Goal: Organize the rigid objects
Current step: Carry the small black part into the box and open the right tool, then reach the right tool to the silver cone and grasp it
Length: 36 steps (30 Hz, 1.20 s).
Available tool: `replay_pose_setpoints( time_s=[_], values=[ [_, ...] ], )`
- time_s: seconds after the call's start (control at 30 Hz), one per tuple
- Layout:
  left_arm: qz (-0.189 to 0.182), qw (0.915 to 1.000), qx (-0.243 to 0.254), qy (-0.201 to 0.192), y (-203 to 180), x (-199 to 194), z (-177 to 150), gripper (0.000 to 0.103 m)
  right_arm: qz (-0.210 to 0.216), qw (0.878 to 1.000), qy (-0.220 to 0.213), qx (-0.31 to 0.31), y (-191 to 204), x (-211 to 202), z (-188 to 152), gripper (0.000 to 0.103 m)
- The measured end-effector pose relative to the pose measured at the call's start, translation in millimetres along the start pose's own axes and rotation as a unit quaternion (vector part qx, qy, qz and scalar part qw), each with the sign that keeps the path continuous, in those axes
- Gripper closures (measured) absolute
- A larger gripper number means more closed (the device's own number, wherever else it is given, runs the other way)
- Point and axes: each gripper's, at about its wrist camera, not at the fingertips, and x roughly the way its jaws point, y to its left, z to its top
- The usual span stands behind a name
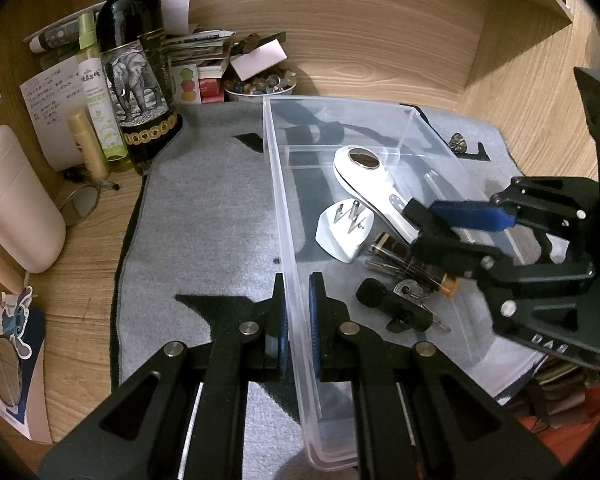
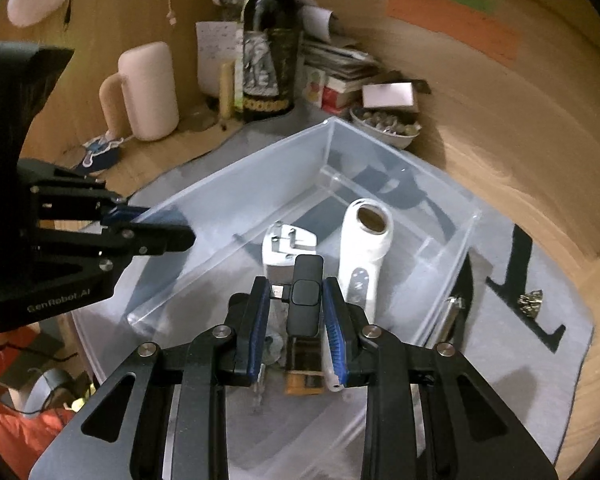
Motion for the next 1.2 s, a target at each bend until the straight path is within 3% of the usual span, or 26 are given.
replay_pose_setpoints(
  time_s=[0.27,0.4,0.7,0.83,0.93,1.0,1.2],
  values=[
    [0.001,1.0000,0.002,0.000,-1,0,0,0.094,-0.001,1.000,0.010,-0.006,4,3,1,0.078],
    [0.001,1.0000,0.001,0.000,-1,0,0,0.094,-0.005,1.000,0.002,-0.001,1,-2,2,0.066],
    [0.000,1.0000,0.001,0.000,-1,0,0,0.094,-0.025,0.999,-0.041,0.013,-14,-27,9,0.055],
    [0.000,1.0000,0.001,0.000,-1,0,0,0.094,-0.047,0.996,-0.064,0.030,-33,-42,13,0.055],
    [0.000,1.0000,0.001,0.000,0,0,0,0.094,-0.071,0.992,-0.085,0.054,-55,-58,16,0.049],
    [0.001,1.0000,0.002,0.001,-1,0,0,0.094,-0.091,0.989,-0.099,0.067,-69,-67,18,0.043],
    [0.001,1.0000,0.002,0.000,-1,0,0,0.094,-0.157,0.973,-0.120,0.120,-126,-86,22,0.041]
  ],
)
